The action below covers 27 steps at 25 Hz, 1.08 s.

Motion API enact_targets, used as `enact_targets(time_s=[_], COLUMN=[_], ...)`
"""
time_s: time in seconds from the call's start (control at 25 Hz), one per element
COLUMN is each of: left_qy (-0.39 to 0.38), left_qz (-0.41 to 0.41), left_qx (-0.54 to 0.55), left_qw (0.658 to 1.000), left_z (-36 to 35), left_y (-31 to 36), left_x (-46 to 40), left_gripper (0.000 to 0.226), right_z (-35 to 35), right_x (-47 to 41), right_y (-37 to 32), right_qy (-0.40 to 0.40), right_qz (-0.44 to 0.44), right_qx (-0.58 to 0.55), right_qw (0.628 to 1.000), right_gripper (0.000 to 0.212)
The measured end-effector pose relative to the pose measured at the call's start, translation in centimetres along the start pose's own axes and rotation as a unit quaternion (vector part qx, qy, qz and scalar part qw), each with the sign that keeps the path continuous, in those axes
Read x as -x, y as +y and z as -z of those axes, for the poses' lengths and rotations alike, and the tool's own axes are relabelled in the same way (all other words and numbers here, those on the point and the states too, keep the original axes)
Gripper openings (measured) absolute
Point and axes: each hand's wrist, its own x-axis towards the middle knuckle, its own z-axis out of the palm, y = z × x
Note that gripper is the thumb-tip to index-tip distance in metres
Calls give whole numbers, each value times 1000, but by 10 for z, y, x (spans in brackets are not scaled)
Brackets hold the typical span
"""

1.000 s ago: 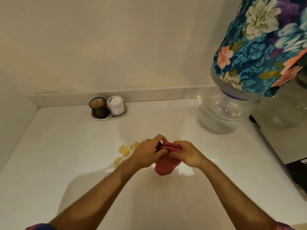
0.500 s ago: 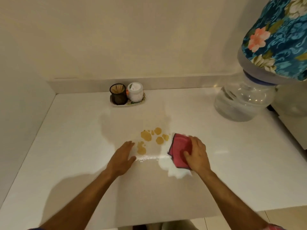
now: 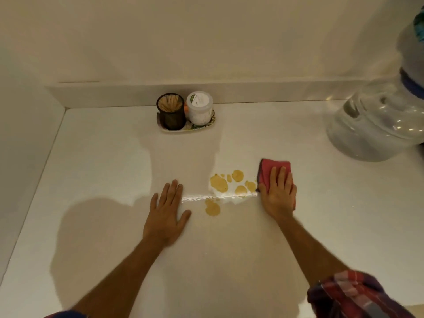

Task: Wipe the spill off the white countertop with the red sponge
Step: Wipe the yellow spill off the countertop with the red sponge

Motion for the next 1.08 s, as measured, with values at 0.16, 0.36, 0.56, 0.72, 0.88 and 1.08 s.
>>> enact_targets(time_s=[0.16,0.36,0.56,0.72,0.88,1.08], left_qy=[11,12,-2,-2,1,12], left_qz=[-1,-8,-8,-7,-5,-8], left_qx=[13,15,9,9,9,6], left_qw=[1000,1000,1000,1000,1000,1000], left_z=[-4,-5,-1,1,-2,-7], left_y=[-3,-3,-3,-1,-4,-5], left_x=[-2,-1,-2,2,1,-1], left_gripper=[77,77,76,76,76,77], right_z=[-1,3,-16,-14,-2,-9], right_x=[-50,-25,64,102,54,-28], right_y=[-12,-21,-26,21,20,-47], right_qy=[11,-16,-82,-156,-120,-63], right_qz=[99,269,264,352,239,186], right_qx=[-2,23,66,84,88,57], right_qw=[995,963,959,919,960,979], right_gripper=[56,54,70,76,84,63])
